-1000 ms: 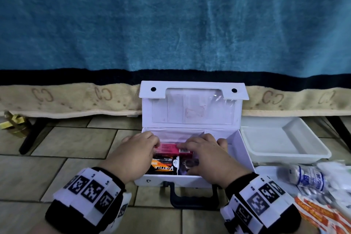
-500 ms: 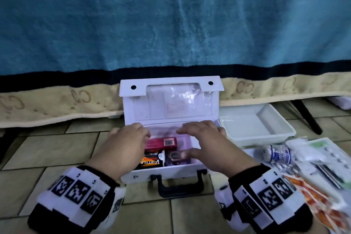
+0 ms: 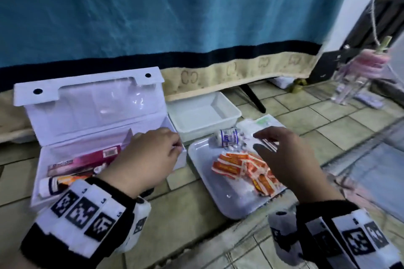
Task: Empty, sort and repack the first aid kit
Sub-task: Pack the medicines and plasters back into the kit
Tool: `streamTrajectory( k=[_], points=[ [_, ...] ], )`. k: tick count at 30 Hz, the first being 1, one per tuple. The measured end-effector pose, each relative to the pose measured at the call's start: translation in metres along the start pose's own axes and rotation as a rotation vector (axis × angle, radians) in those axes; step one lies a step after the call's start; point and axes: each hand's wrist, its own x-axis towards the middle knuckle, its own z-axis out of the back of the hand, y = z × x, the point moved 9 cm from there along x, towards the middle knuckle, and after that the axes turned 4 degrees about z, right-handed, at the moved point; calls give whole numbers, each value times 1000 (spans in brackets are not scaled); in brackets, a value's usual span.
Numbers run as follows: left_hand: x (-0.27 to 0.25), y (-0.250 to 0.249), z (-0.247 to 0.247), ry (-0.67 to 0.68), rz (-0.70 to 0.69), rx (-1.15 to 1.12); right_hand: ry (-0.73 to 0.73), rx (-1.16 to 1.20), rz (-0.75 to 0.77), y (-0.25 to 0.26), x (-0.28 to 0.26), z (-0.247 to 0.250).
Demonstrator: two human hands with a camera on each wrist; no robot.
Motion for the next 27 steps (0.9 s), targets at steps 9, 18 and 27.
streamTrajectory(
  k=[9, 18, 27],
  points=[
    [39, -73, -43, 53, -1, 20, 148, -39, -103, -111, 20, -4],
    [95, -113, -78, 188, -31, 114, 343, -147, -78, -148, 61, -19],
    [109, -113, -83, 151, 117, 276, 340, -241, 24, -148, 82, -35]
  ],
)
